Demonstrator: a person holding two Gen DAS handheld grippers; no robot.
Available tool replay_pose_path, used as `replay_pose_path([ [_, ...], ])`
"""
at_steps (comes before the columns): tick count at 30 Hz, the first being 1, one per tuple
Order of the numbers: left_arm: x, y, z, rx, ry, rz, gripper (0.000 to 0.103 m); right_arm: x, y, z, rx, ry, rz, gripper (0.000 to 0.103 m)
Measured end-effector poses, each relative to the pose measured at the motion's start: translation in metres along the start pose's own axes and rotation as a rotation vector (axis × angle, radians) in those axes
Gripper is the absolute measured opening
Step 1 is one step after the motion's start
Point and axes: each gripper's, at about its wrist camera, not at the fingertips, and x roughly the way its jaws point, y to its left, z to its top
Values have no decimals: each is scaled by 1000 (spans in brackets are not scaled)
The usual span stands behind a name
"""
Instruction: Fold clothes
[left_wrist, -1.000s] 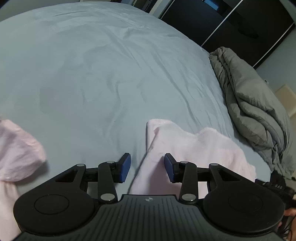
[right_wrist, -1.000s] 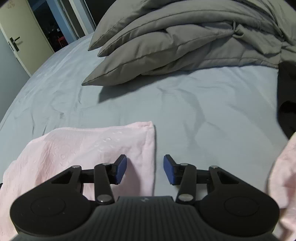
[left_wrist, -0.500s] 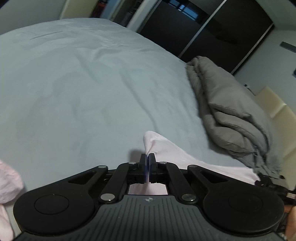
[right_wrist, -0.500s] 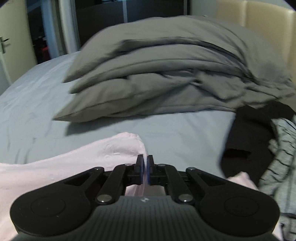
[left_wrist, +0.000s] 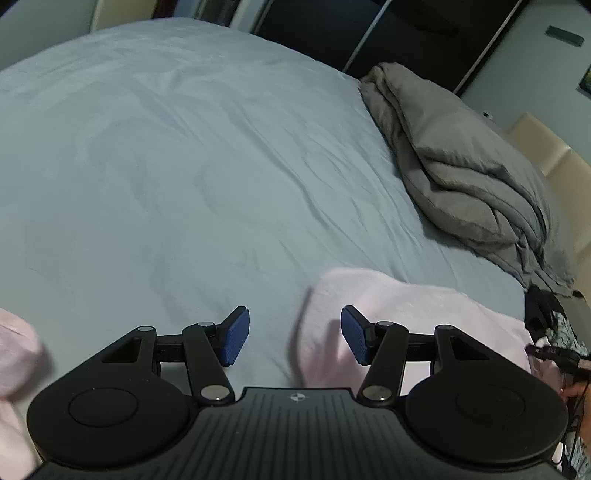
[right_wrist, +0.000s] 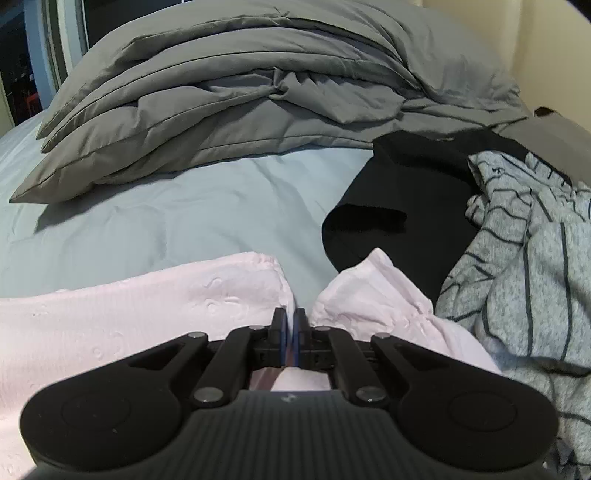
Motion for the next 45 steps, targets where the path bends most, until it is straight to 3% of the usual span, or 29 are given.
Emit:
replay_pose_path([
  [1, 4, -1, -1, -10, 3, -11, 46, 0, -1, 0, 8, 0, 3, 4],
  [2, 10, -2, 0, -29, 14, -16, 21, 0, -1, 0, 15, 1, 7, 4],
  [3, 15, -2, 1, -49, 26, -20, 5, -1, -1, 1, 14, -1, 10, 5],
  [5, 23, -4, 0, -57, 33, -18, 0, -4, 0, 1, 2, -11, 15, 5],
  [9, 8, -12, 6, -3, -70, 35, 0, -15, 7, 6, -56, -52, 30, 5],
  [18, -66, -37, 82, 173, -323, 197, 0, -46, 46, 51, -99, -148, 184, 5],
  [25, -46, -22, 104, 177, -293, 385, 0, -56, 94, 74, -213, -200, 216, 5],
  [30, -20, -9, 92, 172, -208, 407, 0, -41, 107, 68, -222, -150, 197, 9],
  [31, -16, -6, 89, 164, -199, 412, 1, -39, 105, 66, -222, -137, 202, 15],
  [32, -16, -1, 87, 157, -191, 424, 8, -37, 103, 64, -222, -125, 207, 21],
  [33, -16, 4, 85, 152, -184, 437, 21, -38, 100, 62, -223, -124, 199, 42],
  [34, -18, 9, 82, 148, -183, 442, 28, -38, 96, 59, -223, -123, 191, 52],
  [35, -23, 11, 78, 145, -191, 445, 41, -39, 93, 56, -224, -122, 184, 52],
  [36, -28, 14, 75, 143, -202, 448, 46, -41, 89, 54, -229, -115, 186, 50],
  [41, -63, 23, 52, 148, -175, 421, 46, -63, 64, 36, -251, -77, 177, 50],
  [45, -90, 28, 30, 127, -148, 420, 47, -77, 27, 20, -268, -51, 110, 50],
])
